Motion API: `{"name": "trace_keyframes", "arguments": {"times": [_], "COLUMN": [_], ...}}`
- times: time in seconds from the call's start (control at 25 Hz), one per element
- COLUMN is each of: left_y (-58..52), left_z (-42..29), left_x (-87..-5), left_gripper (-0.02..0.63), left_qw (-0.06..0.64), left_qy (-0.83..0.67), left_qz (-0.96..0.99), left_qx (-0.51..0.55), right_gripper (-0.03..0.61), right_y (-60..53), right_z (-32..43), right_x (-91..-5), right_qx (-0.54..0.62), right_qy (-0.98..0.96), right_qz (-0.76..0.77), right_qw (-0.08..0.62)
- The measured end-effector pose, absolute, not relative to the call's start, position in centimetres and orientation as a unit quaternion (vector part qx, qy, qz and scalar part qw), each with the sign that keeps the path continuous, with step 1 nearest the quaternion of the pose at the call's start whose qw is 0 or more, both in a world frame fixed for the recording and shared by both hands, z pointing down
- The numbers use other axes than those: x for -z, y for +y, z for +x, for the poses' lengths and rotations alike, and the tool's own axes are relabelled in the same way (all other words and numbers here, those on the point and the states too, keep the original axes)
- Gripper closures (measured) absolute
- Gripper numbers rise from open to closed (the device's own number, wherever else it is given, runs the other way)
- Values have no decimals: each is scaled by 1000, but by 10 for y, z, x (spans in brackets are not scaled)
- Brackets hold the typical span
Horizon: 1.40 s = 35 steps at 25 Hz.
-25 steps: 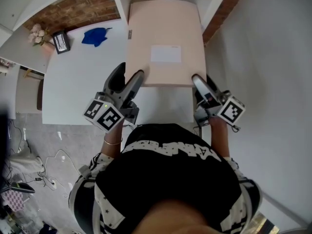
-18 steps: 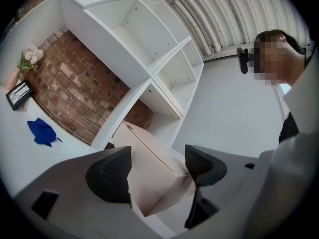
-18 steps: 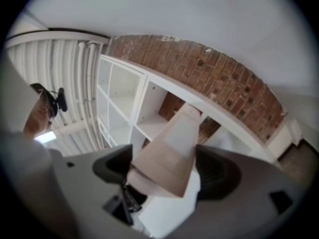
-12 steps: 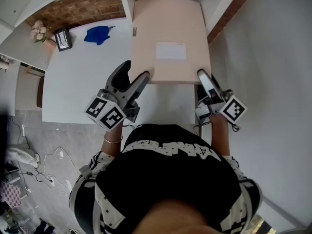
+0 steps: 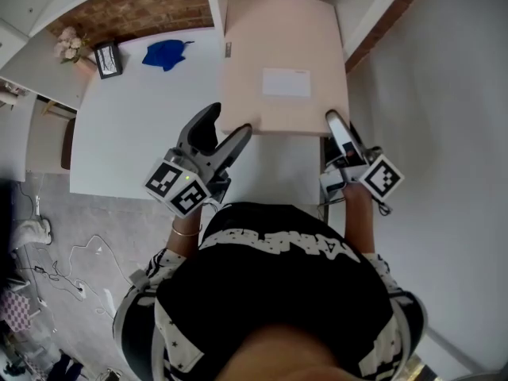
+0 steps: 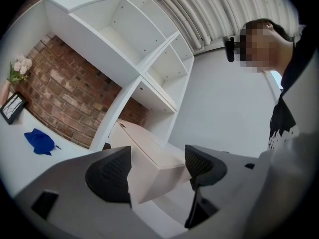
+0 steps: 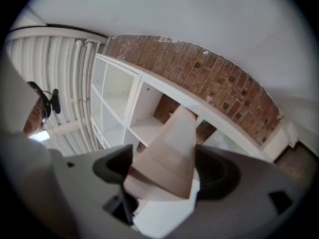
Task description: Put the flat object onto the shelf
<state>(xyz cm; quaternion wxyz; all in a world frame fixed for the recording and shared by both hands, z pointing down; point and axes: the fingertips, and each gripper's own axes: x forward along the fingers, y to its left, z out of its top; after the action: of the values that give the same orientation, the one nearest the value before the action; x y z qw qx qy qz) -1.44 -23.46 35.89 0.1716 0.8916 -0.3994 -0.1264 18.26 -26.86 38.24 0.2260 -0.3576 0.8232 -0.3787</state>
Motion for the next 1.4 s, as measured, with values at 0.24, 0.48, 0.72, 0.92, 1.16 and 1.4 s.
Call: {"name": "trace_keyframes", "arguments": {"times": [0.24,0.48,0.72,0.92,1.16,1.4], "left_y": [-233,-230,-234,-240,-246,-249], "left_z": [-12,-11,-14,-13,-15,-16], "left_x": [-366,-373,-375,-370,-363,-359], "left_gripper": [253,253,300,307,307,307], "left_qw": [152,134,102,97,108,108], "left_qy": [-404,-409,-423,-426,-434,-442], "left_qz": [896,899,899,898,892,887], "left_qx": [102,79,50,54,69,77], "right_gripper": [198,199,198,198,198,198], "right_y": [-274,-276,-277,-280,-281,-274], "right_z": [182,182,181,181,181,182], "right_x": [-382,-383,-383,-381,-377,-373], "right_qx": [381,386,388,386,385,374], "right_qy": [822,819,816,816,819,826], "right_qz": [-357,-361,-361,-361,-354,-347], "right_qw": [227,226,231,234,238,238]}}
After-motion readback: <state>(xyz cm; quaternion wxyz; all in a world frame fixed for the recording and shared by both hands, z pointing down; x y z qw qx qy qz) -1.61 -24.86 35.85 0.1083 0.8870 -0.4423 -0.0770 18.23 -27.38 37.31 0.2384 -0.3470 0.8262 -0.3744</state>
